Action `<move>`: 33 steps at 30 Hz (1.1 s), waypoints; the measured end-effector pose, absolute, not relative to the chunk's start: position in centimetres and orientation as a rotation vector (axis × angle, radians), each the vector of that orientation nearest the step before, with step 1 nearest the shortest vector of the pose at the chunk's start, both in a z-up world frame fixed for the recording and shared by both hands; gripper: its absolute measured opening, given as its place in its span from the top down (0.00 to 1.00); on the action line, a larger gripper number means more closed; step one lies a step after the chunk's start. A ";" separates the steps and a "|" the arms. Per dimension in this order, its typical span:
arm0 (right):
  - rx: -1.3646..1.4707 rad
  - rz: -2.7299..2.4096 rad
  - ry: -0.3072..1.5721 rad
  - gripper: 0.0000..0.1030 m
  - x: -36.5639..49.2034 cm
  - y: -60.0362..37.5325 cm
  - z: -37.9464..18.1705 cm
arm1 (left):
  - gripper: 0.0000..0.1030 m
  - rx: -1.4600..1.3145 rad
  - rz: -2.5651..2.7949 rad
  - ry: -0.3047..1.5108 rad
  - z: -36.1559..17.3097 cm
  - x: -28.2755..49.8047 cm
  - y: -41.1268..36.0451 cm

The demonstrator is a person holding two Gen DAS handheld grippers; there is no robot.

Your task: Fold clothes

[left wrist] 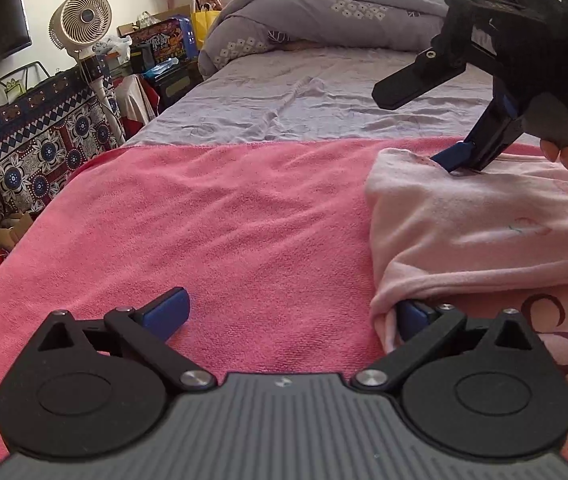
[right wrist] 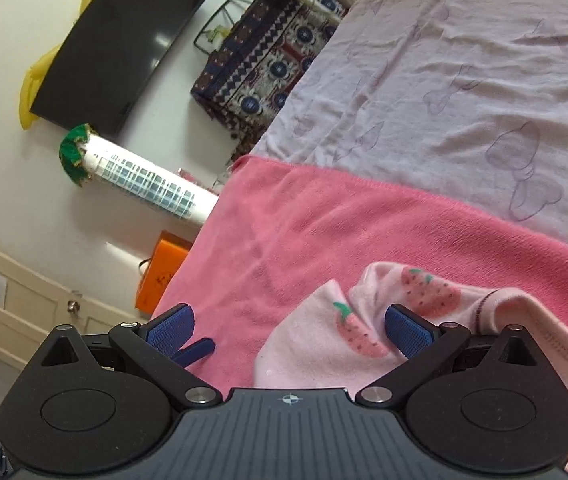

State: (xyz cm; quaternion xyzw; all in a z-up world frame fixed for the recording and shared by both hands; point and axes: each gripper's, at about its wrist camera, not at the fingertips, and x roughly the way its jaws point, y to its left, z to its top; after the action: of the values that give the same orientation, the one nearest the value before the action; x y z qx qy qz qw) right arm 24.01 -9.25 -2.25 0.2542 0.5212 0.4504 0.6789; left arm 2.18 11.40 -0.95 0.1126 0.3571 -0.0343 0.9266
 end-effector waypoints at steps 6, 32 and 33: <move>0.630 1.109 1.239 0.00 24.8 -8.2 -2.2 | 0.00 0.337 -0.088 0.734 0.4 0.4 9.9; 0.792 1.011 1.556 0.00 29.5 -2.6 -4.2 | 0.00 0.227 -0.077 0.733 -1.8 1.1 11.3; 0.815 0.981 1.563 0.00 29.8 -2.3 -4.4 | 0.00 0.222 -0.075 0.732 -1.8 1.1 11.3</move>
State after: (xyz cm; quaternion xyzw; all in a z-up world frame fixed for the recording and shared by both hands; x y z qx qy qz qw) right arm 29.82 -2.27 -4.37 0.3417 0.6555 0.4114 0.5332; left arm 1.11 11.30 -1.84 0.1085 0.3569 -0.0366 0.9271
